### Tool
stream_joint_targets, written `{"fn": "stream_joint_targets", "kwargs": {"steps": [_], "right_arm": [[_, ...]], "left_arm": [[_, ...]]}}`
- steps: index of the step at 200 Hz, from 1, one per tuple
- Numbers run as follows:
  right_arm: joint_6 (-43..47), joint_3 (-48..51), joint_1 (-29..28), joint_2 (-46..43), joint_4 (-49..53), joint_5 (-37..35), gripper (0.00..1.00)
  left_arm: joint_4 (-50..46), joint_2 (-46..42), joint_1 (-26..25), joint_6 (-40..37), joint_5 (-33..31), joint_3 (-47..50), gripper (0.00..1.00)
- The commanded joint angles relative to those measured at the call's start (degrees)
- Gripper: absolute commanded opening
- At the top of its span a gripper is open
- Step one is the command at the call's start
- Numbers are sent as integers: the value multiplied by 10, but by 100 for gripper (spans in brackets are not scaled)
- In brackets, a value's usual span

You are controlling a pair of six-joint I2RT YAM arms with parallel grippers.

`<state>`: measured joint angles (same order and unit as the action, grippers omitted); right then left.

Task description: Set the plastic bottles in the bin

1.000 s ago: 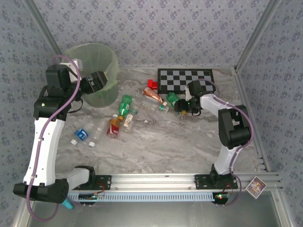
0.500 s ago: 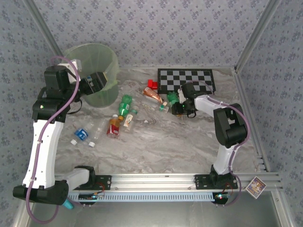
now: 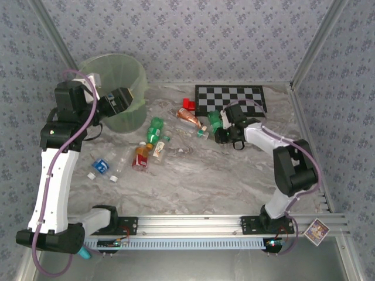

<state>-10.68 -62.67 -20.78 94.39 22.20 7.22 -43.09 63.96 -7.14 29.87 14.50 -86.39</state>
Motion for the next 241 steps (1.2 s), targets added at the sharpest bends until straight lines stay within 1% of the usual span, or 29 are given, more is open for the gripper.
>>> {"fn": "stream_joint_targets", "kwargs": {"steps": [1, 20, 27, 54, 78, 124, 145, 168, 206, 241], "right_arm": [[-3, 4, -16, -72, 15, -33, 28], [-3, 1, -33, -116, 20, -50, 27], [-3, -2, -39, -132, 20, -57, 27], [-9, -25, -68, -176, 27, -83, 26], [-4, -61, -105, -194, 33, -104, 26], [28, -136, -184, -182, 41, -137, 26], [47, -158, -219, -169, 44, -144, 26], [67, -171, -251, -157, 47, -156, 26], [78, -181, -271, -147, 51, -161, 26], [91, -189, -284, -141, 53, -164, 26]], "left_arm": [[19, 16, 4, 54, 18, 5, 100], [38, 27, 4, 85, 47, 14, 100], [67, 29, 3, 98, 60, 18, 99], [121, 40, -7, 126, 92, 28, 93], [155, 58, -32, 142, 110, 34, 89], [205, 93, -101, 149, 127, 32, 85], [232, 108, -123, 149, 147, 28, 85], [235, 125, -141, 138, 168, 14, 84], [226, 150, -158, 125, 207, -3, 82], [212, 168, -168, 119, 222, -14, 79]]}}
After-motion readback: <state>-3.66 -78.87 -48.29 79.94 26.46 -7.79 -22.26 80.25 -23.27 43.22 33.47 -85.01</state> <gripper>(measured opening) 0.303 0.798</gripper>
